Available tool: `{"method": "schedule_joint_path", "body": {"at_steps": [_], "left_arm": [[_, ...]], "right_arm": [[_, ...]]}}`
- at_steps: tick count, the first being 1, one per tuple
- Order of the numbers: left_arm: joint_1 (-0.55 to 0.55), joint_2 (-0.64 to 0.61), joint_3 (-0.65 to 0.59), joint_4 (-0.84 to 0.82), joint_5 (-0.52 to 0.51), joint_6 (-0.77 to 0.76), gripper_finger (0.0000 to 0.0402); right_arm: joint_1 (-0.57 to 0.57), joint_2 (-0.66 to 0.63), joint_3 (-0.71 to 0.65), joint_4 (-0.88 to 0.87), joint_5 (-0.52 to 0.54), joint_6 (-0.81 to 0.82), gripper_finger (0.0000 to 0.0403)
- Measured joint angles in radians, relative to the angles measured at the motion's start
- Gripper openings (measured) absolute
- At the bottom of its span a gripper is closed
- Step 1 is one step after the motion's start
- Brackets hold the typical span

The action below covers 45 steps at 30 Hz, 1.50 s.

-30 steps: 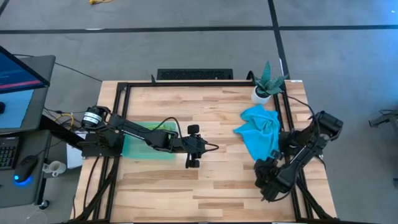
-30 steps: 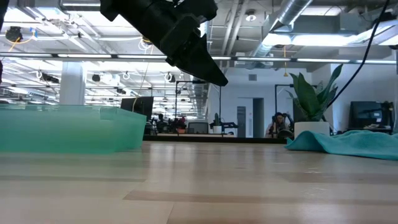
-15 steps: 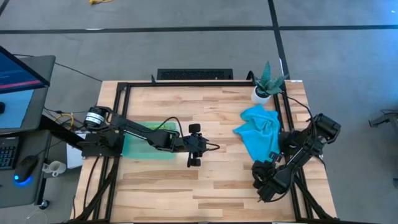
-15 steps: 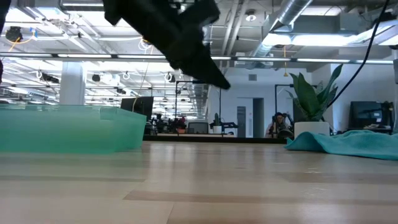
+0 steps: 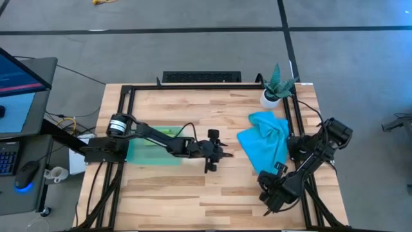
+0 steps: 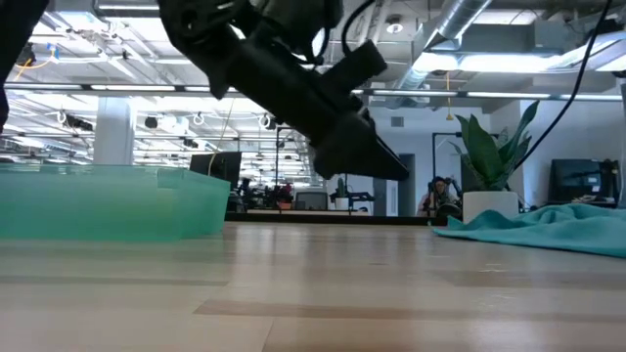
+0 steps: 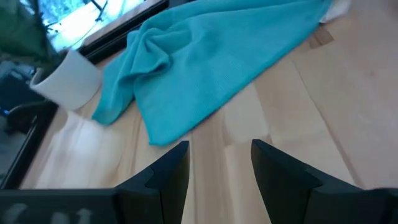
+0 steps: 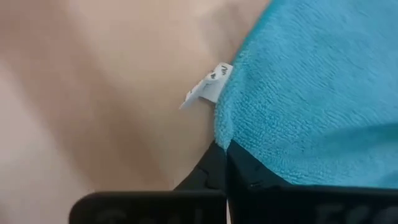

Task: Roll microfiber towels into tight, uniform cylinder then place into a basket
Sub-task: Fold the blue towel

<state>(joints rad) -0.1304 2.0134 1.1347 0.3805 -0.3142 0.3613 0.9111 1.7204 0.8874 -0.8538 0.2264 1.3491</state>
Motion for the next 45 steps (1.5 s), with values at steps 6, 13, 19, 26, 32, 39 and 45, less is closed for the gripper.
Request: {"method": "schedule_joint_path", "body": {"at_steps": [6, 13, 19, 26, 32, 39, 45], "left_arm": [[0.000, 0.079, 0.097, -0.031, 0.066, 0.056, 0.0165], [-0.001, 0.155, 0.199, -0.143, 0.068, 0.103, 0.0165], [-0.001, 0.186, 0.237, -0.226, 0.080, 0.169, 0.0165], [0.003, 0.200, 0.248, -0.267, 0.064, 0.242, 0.0165], [0.024, 0.200, 0.249, -0.277, 0.060, 0.298, 0.0165], [0.066, 0.199, 0.248, -0.279, 0.139, 0.334, 0.0165], [0.096, 0.206, 0.248, -0.275, 0.233, 0.307, 0.0160]], "right_arm": [[0.026, -0.002, 0.005, 0.126, 0.003, -0.027, 0.0017], [0.070, -0.002, 0.005, 0.253, -0.005, -0.117, 0.0008], [0.089, -0.001, 0.004, 0.271, -0.006, -0.119, 0.0011], [0.090, -0.001, 0.005, 0.271, -0.003, -0.119, 0.0011], [0.088, 0.000, 0.005, 0.269, -0.003, -0.119, 0.0010], [0.088, 0.000, 0.005, 0.268, 0.000, -0.118, 0.0013], [0.064, -0.001, 0.005, 0.268, -0.004, -0.126, 0.0008]]}}
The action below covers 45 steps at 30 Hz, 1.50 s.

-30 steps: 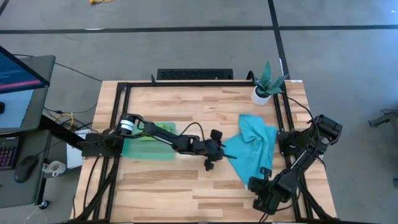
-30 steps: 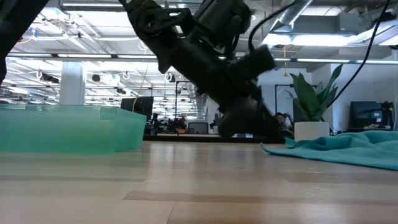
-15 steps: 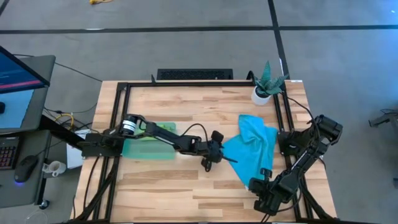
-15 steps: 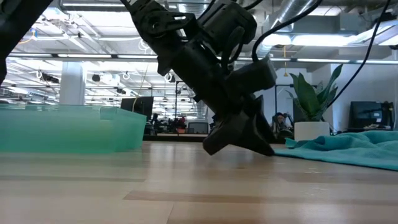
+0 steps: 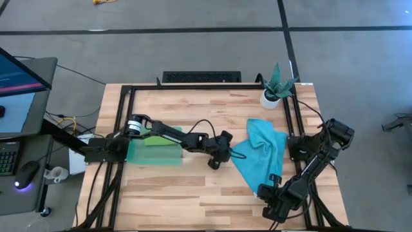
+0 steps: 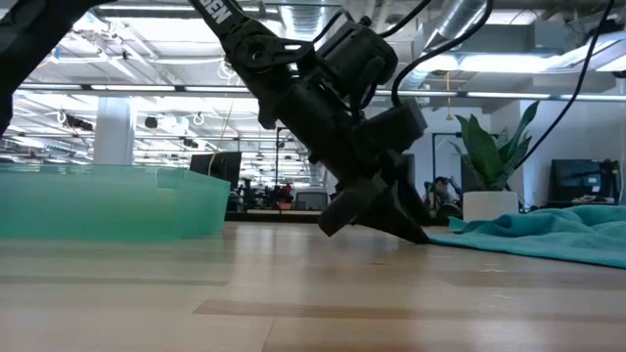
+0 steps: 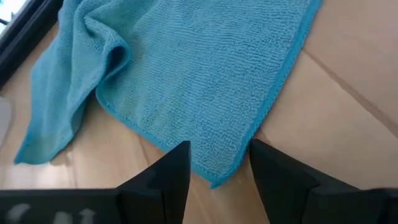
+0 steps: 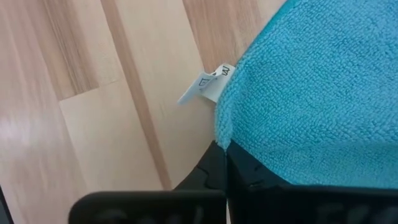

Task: Roll microfiber towels into tight, uniform cylinder then place into a basket
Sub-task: Fold the blue towel

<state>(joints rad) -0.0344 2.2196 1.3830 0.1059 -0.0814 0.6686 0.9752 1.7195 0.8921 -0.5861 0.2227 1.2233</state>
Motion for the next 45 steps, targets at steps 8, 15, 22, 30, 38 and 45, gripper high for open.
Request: {"method": "schedule_joint_path", "body": {"at_steps": [8, 15, 22, 30, 38, 45], "left_arm": [[0.003, 0.004, -0.001, -0.002, 0.060, -0.064, 0.0091], [0.003, 0.005, -0.001, -0.026, 0.093, -0.106, 0.0006], [-0.014, 0.000, -0.001, -0.049, 0.026, -0.168, 0.0002], [-0.138, -0.038, 0.000, -0.239, -0.148, -0.203, 0.0000], [-0.290, -0.081, 0.000, -0.482, -0.268, -0.454, 0.0000], [-0.379, -0.150, -0.008, -0.594, -0.133, -0.629, 0.0000]], "right_arm": [[-0.008, 0.000, 0.000, 0.000, 0.000, -0.002, 0.0017], [-0.008, 0.000, 0.000, 0.000, 0.009, -0.003, 0.0005], [-0.008, 0.002, 0.001, 0.017, 0.014, -0.019, 0.0013], [-0.009, 0.005, 0.047, 0.075, 0.009, -0.105, 0.0007], [-0.019, 0.004, 0.055, 0.079, 0.006, -0.133, 0.0008], [-0.063, 0.003, 0.055, 0.082, 0.007, -0.176, 0.0012]]}}
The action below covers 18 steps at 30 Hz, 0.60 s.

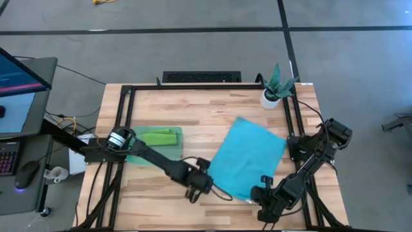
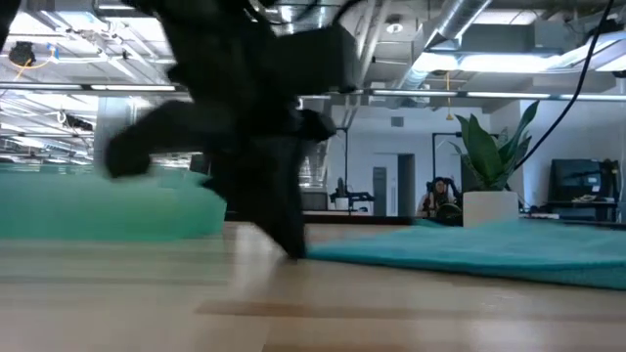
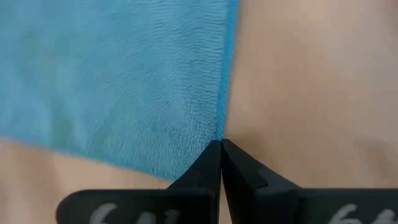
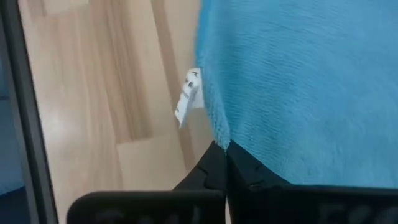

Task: Roll microfiber towels into tight, uniform cylinder then place into a basket
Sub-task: Fold the blue towel

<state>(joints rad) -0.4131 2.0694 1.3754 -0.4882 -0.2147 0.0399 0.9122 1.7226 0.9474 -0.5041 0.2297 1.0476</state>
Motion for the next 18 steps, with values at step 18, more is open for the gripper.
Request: {"method": "schedule_joint_path", "body": {"at_steps": [18], "left_arm": [[-0.138, -0.114, 0.003, -0.097, -0.160, -0.136, 0.0000]], "right_arm": [[-0.023, -0.002, 0.044, 0.158, -0.020, -0.017, 0.0007]]}}
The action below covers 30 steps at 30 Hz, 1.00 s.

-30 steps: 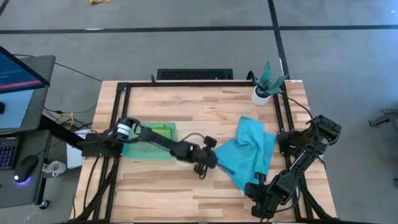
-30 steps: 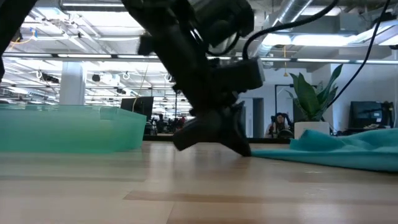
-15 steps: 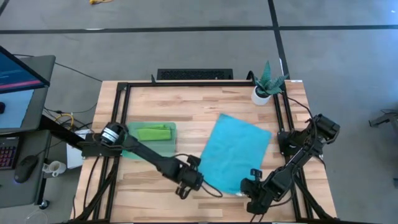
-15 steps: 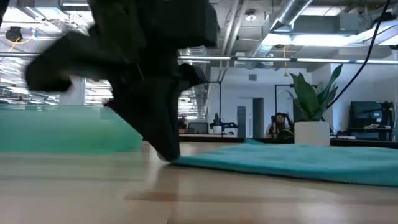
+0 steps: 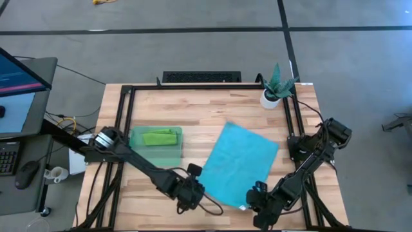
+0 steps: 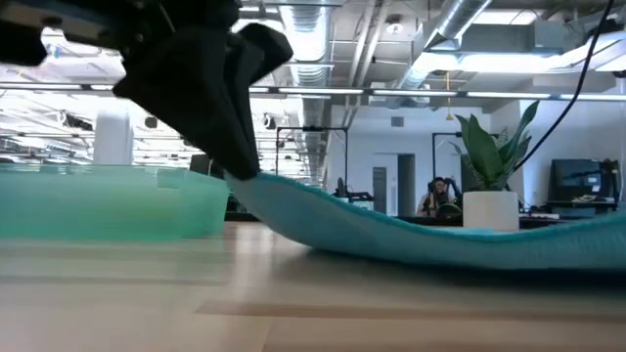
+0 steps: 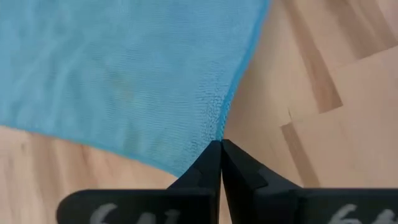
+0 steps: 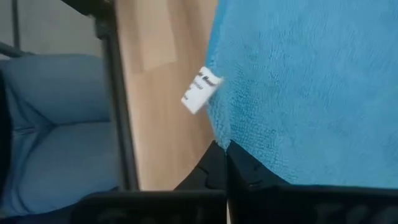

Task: Roll microfiber towels into tight, uniform cylinder then place into a basket
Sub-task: Fold the blue towel

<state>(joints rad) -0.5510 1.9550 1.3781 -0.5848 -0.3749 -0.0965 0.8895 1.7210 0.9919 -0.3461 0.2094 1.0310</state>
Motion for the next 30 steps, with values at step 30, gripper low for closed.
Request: {"method": "schedule_joint_path", "body": {"at_steps": [30], "left_arm": [[-0.019, -0.134, 0.161, -0.277, -0.349, 0.050, 0.0000]], "right_arm": [[0.018, -0.002, 0.275, -0.441, 0.095, -0.047, 0.0008]]}}
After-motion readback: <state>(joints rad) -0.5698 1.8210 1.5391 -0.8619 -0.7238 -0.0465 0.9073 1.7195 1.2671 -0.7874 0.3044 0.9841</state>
